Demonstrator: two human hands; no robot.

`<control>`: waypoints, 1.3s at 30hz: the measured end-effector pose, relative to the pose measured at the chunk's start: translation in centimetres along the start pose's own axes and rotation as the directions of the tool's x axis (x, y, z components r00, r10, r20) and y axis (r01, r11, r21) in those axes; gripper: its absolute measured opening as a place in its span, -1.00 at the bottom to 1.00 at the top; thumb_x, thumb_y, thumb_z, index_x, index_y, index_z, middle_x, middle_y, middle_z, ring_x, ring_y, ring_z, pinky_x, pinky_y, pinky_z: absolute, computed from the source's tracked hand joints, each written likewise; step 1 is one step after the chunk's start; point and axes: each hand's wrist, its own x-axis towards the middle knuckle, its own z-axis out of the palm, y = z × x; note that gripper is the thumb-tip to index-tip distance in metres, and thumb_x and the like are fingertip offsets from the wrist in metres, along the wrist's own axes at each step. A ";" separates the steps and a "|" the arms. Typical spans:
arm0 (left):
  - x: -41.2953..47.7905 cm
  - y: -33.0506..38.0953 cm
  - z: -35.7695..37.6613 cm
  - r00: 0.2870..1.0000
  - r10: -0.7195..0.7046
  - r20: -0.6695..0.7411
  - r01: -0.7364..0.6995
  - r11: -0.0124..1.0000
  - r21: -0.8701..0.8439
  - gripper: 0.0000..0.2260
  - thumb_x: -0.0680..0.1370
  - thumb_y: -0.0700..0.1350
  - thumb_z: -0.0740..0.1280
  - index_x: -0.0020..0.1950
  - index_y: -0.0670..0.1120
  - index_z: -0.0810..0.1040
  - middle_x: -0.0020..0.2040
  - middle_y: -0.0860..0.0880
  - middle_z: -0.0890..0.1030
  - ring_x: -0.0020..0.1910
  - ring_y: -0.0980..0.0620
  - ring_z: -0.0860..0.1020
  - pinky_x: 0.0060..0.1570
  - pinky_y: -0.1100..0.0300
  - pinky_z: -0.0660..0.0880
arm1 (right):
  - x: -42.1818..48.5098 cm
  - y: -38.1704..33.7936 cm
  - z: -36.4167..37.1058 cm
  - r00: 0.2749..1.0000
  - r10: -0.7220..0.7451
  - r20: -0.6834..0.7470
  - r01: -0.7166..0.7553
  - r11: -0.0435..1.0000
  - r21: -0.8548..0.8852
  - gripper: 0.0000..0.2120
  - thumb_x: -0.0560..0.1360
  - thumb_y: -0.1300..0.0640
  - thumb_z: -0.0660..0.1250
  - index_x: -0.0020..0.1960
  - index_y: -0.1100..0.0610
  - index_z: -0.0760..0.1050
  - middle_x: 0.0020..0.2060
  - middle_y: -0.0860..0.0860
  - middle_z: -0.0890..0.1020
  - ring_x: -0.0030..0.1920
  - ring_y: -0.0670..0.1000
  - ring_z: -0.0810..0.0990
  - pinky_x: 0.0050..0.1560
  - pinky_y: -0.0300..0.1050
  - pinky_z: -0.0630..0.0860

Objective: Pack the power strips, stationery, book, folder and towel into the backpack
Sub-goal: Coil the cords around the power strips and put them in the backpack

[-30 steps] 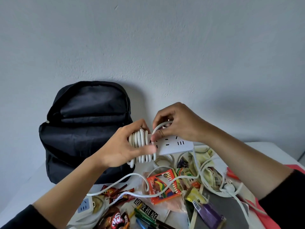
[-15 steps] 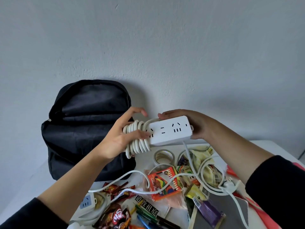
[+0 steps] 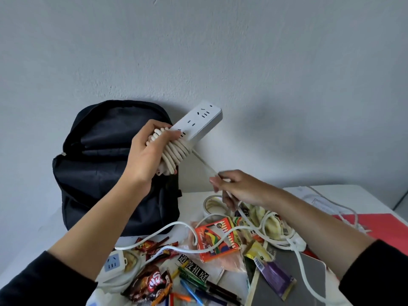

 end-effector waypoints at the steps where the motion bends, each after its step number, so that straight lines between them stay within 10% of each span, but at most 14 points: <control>1: 0.2 -0.1 -0.3 0.999 0.020 -0.035 -0.018 0.999 0.033 -0.84 0.49 -0.11 0.49 -0.02 -0.12 0.58 -0.20 -0.04 0.58 -0.25 -0.06 0.54 -0.24 0.00 0.52 | -0.3 0.4 0.0 0.997 0.046 0.054 -0.043 0.997 -0.058 -0.69 0.69 -0.09 0.20 -0.02 0.14 0.50 -0.47 0.00 0.54 -0.46 -0.01 0.51 -0.29 -0.10 0.48; 6: 0.7 -1.7 -1.9 0.993 0.058 -0.106 -0.034 0.976 0.213 -0.79 0.51 -0.10 0.53 0.01 -0.12 0.55 -0.19 -0.01 0.64 -0.29 0.05 0.60 -0.27 0.10 0.56 | -1.6 1.5 0.5 0.997 0.055 0.056 -0.041 0.974 -0.224 -0.78 0.67 -0.10 0.24 -0.05 -0.04 0.55 -0.39 -0.05 0.48 -0.41 -0.05 0.43 -0.30 -0.07 0.40; 12: -1.0 -4.2 -2.6 0.973 0.143 0.179 -0.229 0.611 0.758 -0.75 0.46 0.09 0.54 -0.04 0.10 0.50 -0.14 0.15 0.68 -0.24 0.19 0.64 -0.30 0.17 0.60 | -2.7 -2.0 -0.4 0.980 -0.198 -0.019 0.180 0.921 -0.344 -0.73 0.67 -0.08 0.23 -0.16 -0.04 0.54 -0.44 -0.09 0.45 -0.48 -0.16 0.32 -0.39 -0.26 0.26; 19: -3.6 -3.3 -1.4 0.919 0.059 0.391 -0.283 0.787 0.548 -0.51 0.40 0.42 0.40 -0.02 0.01 0.55 -0.23 -0.04 0.64 -0.27 -0.05 0.62 -0.21 -0.09 0.59 | -1.3 -3.3 -1.4 0.870 -0.444 -0.215 0.380 0.881 -0.282 -0.77 0.60 -0.20 0.26 -0.11 -0.11 0.54 -0.29 0.18 0.54 -0.26 0.21 0.47 -0.21 -0.01 0.36; 28: -4.8 -1.1 -0.5 0.834 0.006 0.551 -0.330 0.807 0.490 -0.56 0.36 0.19 0.62 0.08 0.02 0.59 -0.20 -0.04 0.67 -0.27 -0.11 0.63 -0.19 -0.11 0.59 | 1.0 -5.2 -1.4 0.804 -0.495 -0.328 0.426 0.866 -0.263 -0.79 0.47 -0.01 0.53 -0.16 0.13 0.68 -0.43 -0.03 0.47 -0.38 -0.12 0.33 -0.27 -0.17 0.30; 34: -4.1 -0.4 -0.9 0.826 0.063 0.560 -0.304 0.886 0.349 -0.65 0.39 -0.08 0.66 -0.01 -0.11 0.54 -0.20 -0.14 0.60 -0.27 -0.22 0.56 -0.24 -0.17 0.54 | 1.4 -5.4 -2.7 0.923 -0.227 -0.312 0.252 0.967 0.044 -0.68 0.42 -0.05 0.56 -0.13 0.24 0.69 -0.36 0.15 0.43 -0.32 0.01 0.35 -0.25 -0.13 0.32; 39: -3.9 -0.9 -1.2 0.854 0.035 0.520 -0.083 0.994 0.069 -0.42 0.36 -0.12 0.59 0.24 -0.05 0.35 -0.21 -0.33 0.51 -0.34 -0.17 0.49 -0.38 0.01 0.50 | 1.7 -5.3 -3.6 0.995 0.078 0.066 -0.095 0.946 0.310 -0.73 0.53 -0.05 0.43 -0.12 0.17 0.62 -0.38 0.02 0.59 -0.44 -0.04 0.54 -0.41 -0.23 0.46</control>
